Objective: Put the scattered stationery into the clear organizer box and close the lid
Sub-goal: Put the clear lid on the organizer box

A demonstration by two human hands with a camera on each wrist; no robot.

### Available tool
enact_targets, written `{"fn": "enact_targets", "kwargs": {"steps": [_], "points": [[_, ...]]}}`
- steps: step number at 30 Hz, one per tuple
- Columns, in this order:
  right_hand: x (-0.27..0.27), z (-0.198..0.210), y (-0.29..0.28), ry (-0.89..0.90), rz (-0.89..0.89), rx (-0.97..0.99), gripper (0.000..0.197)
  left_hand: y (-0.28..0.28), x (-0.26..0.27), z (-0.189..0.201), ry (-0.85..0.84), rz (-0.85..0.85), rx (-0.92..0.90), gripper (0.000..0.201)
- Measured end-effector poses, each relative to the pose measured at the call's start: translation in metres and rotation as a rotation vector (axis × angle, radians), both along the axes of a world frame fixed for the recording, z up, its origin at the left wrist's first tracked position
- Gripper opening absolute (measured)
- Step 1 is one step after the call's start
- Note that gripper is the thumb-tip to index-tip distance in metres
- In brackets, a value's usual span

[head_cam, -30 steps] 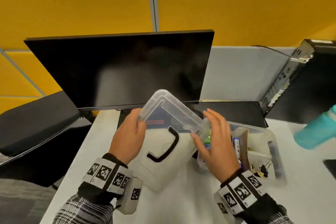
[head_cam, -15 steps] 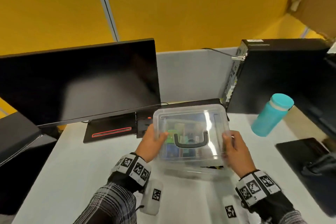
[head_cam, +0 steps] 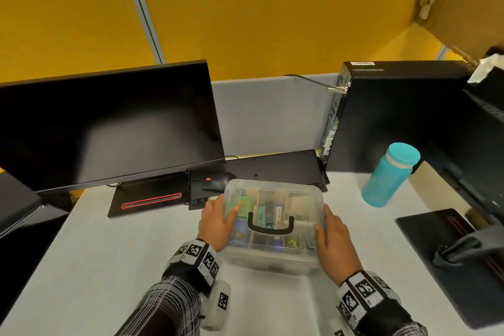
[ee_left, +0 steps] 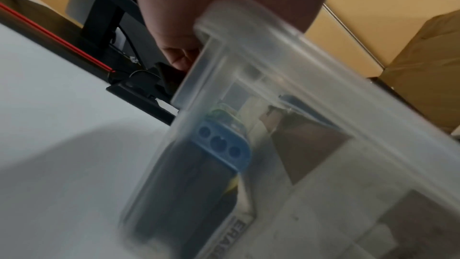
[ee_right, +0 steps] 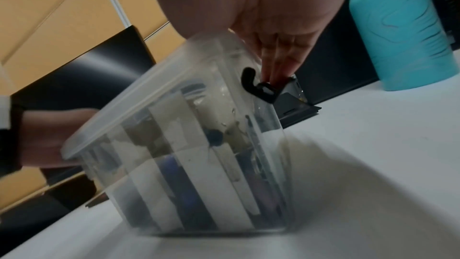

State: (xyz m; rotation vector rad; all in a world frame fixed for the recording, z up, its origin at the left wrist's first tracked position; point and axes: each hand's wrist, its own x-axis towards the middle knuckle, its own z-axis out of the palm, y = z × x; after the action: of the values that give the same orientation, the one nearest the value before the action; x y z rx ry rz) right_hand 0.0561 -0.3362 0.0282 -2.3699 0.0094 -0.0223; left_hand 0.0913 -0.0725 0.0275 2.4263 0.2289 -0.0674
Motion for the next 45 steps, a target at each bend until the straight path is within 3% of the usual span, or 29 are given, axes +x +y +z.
{"fn": "enact_targets", "kwargs": {"steps": [4, 8, 13, 18, 25, 28, 29, 31, 34, 45], "points": [[0.003, -0.004, -0.004, 0.002, 0.020, -0.010, 0.051, -0.003, -0.007, 0.001, -0.023, 0.022, 0.047, 0.043], [0.014, -0.003, -0.007, 0.004, 0.035, -0.014, 0.051, -0.011, -0.013, 0.002, -0.025, 0.110, 0.095, 0.041], [0.034, 0.006, -0.011, 0.067, 0.086, -0.031, 0.051, -0.023, -0.022, 0.004, -0.025, 0.219, -0.014, 0.046], [0.043, 0.005, -0.013, 0.088, 0.097, -0.043, 0.051, -0.021, -0.023, 0.008, -0.021, 0.179, -0.260, 0.066], [0.043, 0.003, -0.009, 0.085, 0.077, -0.044, 0.051, -0.013, -0.018, 0.019, -0.076, 0.122, 0.105, 0.104], [0.042, 0.003, -0.008, 0.092, 0.075, -0.059, 0.051, -0.010, -0.013, 0.022, -0.009, 0.161, 0.015, 0.116], [0.042, 0.003, -0.008, 0.095, 0.073, -0.062, 0.051, -0.009, -0.012, 0.021, 0.022, 0.187, -0.106, 0.114], [0.042, 0.003, -0.007, 0.099, 0.069, -0.071, 0.051, -0.010, -0.011, 0.016, 0.063, 0.225, -0.388, 0.089], [0.041, 0.004, -0.007, 0.087, 0.069, -0.081, 0.051, -0.009, -0.012, 0.009, 0.073, 0.260, -0.554, 0.063], [0.040, 0.011, -0.004, 0.114, 0.084, -0.176, 0.056, -0.016, -0.012, 0.011, 0.050, 0.243, -0.439, 0.059]]}}
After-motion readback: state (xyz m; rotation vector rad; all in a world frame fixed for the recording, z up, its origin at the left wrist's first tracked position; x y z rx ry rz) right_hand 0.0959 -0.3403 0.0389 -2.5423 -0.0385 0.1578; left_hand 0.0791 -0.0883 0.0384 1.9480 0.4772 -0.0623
